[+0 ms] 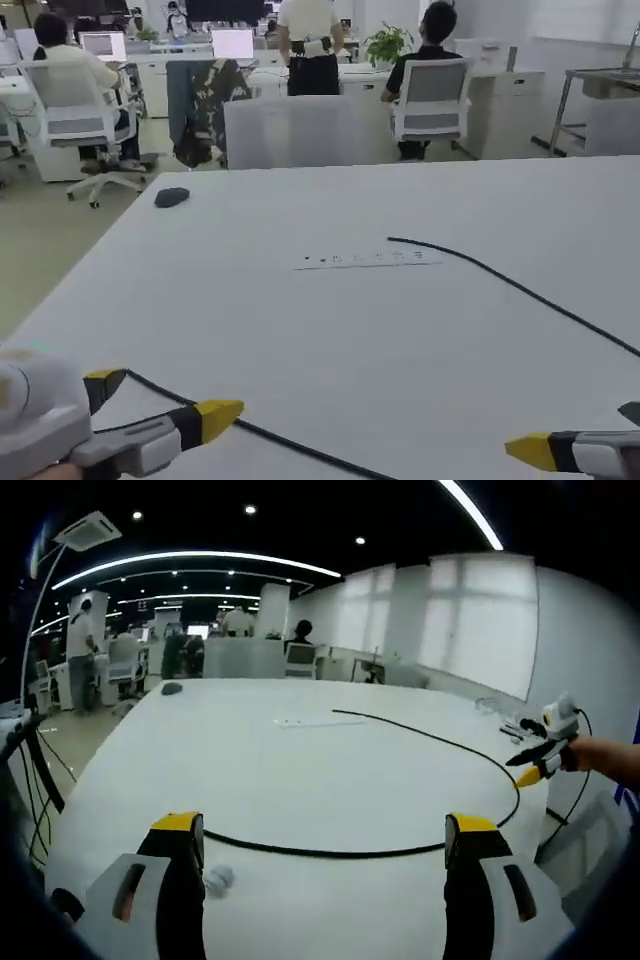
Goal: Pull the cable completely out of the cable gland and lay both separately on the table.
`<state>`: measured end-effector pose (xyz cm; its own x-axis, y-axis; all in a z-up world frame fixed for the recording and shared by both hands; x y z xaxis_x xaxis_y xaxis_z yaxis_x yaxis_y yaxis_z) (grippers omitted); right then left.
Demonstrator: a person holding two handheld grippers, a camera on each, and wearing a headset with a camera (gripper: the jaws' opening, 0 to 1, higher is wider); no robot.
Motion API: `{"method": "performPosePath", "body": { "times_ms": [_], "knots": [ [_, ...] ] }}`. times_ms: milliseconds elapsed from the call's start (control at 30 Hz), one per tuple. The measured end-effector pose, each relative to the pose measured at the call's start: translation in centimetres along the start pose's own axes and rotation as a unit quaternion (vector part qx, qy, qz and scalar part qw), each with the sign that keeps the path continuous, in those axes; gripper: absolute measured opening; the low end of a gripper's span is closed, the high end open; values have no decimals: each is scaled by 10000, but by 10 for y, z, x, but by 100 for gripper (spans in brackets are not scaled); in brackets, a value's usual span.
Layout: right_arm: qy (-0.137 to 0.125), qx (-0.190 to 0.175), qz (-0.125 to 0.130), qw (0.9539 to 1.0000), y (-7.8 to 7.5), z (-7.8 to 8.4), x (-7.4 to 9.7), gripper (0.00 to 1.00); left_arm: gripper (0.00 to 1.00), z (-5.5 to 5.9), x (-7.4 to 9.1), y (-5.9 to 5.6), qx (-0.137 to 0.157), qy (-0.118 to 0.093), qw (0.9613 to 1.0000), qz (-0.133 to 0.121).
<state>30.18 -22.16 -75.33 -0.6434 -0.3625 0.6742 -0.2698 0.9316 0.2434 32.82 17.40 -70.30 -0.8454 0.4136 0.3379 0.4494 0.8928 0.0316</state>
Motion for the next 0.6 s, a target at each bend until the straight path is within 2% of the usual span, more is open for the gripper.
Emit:
{"method": "performPosePath", "body": {
  "times_ms": [67, 133, 200, 300, 367, 433, 500, 567, 600],
  "knots": [
    [-24, -131, -34, 9999, 3, 4, 3, 100, 100, -2, -1, -6, -141, -3, 9999, 49],
    [-214, -442, -302, 9983, 14, -1, 4, 100, 100, -4, -2, -11, -49, 40, 9999, 100],
    [-245, -400, -299, 9985, 18, -3, 5, 100, 100, -7, -2, -13, 26, 8, 9999, 148],
    [-282, -316, -294, 9987, 23, -8, 3, 100, 100, -10, -1, -16, -19, -14, 9999, 171],
    [-297, -305, -326, 9986, 25, -9, 3, 100, 100, -9, -1, -15, 20, -29, 9998, 183],
    [-315, -266, -333, 9986, 26, -10, 3, 100, 100, -11, -1, -13, 151, -77, 9998, 74],
    [-339, -252, -390, 9983, 27, -11, 2, 100, 100, -16, 0, -12, 22, -198, 9998, 49],
    [-358, -264, -421, 9981, 29, -11, 1, 100, 100, -15, -1, -12, 7, -156, 9999, 52],
    [-313, -248, -410, 9984, 29, -8, -1, 100, 100, -13, -1, -12, -36, -71, 10000, 60]
  ]
}}
Point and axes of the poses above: the centre of the closed fingertips' face, and the gripper's own axes: x roughly backward along the fingers, y roughly to its left, z roughly out of its underside, the point moved 2 cm from there along x, roughly backward along the fingers, and after that the axes turned 8 degrees about -x, right-handed, at the moved point
